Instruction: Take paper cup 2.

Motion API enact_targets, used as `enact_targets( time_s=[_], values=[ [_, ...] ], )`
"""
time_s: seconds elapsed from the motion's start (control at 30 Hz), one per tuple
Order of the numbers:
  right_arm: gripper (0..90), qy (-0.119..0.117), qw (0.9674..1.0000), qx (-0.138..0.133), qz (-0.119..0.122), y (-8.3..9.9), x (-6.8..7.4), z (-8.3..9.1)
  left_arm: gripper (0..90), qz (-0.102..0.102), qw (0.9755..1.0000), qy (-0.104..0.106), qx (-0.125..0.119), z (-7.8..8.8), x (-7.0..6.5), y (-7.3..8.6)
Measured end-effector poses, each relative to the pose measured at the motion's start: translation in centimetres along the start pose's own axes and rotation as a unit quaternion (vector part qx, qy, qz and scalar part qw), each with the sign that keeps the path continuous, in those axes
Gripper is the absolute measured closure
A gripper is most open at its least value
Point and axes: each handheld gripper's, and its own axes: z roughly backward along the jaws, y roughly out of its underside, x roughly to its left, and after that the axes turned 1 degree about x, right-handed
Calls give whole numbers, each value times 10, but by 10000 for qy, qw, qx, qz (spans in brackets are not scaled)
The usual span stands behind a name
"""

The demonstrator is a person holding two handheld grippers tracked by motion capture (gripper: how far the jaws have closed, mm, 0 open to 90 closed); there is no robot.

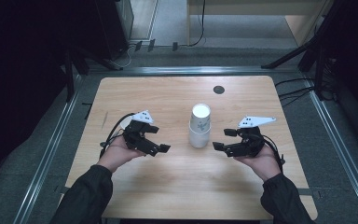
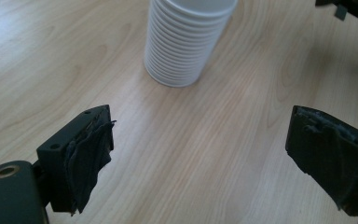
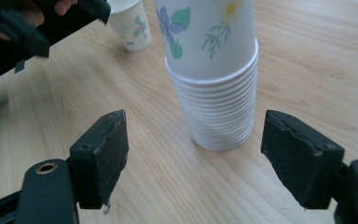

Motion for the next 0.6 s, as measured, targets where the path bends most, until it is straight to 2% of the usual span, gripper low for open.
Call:
enact_targets(
  time_s=[0.07, 0.13, 0.23, 0.37, 0.43, 0.47, 0.5, 0.6],
  values=[
    [235, -54, 10000, -21, -3, -4, -2, 0, 77, -20, 10000, 79, 24, -2, -4, 2],
    [242, -112, 9999, 16, 95, -7, -3, -1, 77, -59, 9999, 139, 66, -4, -8, 3],
    [243, -18, 9991, 179, 386, -14, -4, -1, 77, -99, 9997, 205, 79, -5, -12, 4],
    [225, -137, 9967, 406, 682, -29, -9, -1, 77, -86, 9996, 251, 64, -7, -15, 6],
    [224, -200, 9963, 436, 720, -33, -10, -1, 77, -75, 9996, 255, 56, -8, -15, 6],
    [223, -283, 9950, 457, 848, -43, -13, -1, 77, -86, 9996, 250, 77, -9, -16, 6],
    [224, -329, 9946, 470, 870, -46, -14, 0, 77, -102, 9996, 251, 82, -9, -16, 6],
    [224, -338, 9915, 629, 1084, -59, -17, -1, 77, -142, 9996, 230, 100, -9, -16, 6]
  ],
)
